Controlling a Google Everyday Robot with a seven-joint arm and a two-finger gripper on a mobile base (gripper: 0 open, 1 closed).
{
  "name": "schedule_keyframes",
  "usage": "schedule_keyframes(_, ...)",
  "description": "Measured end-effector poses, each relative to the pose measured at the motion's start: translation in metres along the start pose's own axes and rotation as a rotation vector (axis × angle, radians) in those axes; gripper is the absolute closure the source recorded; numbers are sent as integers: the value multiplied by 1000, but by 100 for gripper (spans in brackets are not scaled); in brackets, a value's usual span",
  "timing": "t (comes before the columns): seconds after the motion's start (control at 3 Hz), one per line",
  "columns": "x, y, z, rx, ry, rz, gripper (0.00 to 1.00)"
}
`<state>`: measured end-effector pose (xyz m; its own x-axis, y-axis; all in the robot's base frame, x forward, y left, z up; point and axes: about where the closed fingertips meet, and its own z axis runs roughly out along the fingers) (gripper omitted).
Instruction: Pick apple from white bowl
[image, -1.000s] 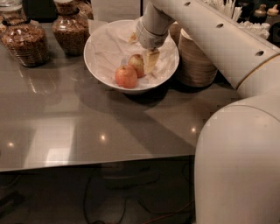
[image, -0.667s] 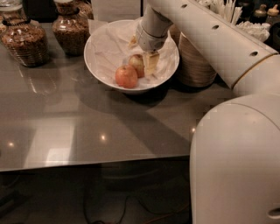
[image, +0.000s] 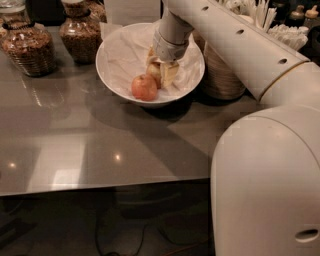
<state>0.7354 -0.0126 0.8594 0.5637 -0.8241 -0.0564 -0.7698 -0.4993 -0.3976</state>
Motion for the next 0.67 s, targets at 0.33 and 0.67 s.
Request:
schedule_keyframes(0.33, 0, 0, 0, -1, -1, 1, 76)
schedule_keyframes(0.67, 0, 4, -11, 23, -2, 35, 98)
